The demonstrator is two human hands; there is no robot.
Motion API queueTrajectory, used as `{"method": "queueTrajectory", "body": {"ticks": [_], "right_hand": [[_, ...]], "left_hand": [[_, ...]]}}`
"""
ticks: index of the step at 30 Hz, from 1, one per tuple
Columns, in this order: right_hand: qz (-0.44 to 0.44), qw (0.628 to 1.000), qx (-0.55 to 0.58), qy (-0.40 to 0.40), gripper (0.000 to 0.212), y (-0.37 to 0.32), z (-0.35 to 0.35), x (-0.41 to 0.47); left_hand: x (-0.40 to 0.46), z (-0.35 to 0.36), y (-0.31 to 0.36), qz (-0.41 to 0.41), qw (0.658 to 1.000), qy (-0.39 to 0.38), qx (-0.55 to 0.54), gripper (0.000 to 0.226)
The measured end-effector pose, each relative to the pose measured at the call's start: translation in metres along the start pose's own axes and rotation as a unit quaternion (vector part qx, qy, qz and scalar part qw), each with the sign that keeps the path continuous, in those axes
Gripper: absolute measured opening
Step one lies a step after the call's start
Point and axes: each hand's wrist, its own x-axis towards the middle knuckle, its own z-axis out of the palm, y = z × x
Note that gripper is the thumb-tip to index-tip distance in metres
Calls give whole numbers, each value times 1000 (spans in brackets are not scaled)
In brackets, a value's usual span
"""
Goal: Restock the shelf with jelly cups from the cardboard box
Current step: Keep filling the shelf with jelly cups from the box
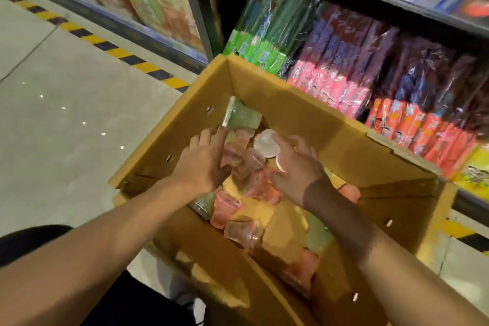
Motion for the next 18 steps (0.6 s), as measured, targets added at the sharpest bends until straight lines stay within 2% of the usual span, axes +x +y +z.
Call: {"method": "queueTrajectory", "body": {"ticks": [3,6,9,13,15,18], "right_hand": [[-3,1000,13,18,73,24,36,26],[-17,999,-5,31,70,40,63,41],[5,1000,-25,-2,72,52,80,47],[63,996,-57,-31,69,71,92,43],[65,995,-74,-8,64,76,99,47],[63,996,-50,36,59,73,104,54]], "left_hand": [[15,39,-15,-2,1000,1,1,90],[29,63,-18,38,998,8,50,94],[40,73,-21,64,993,14,94,94],[47,82,-31,44,995,-22,83,90],[49,85,-29,38,996,-31,72,87],[55,91,-27,55,995,2,81,77]]}}
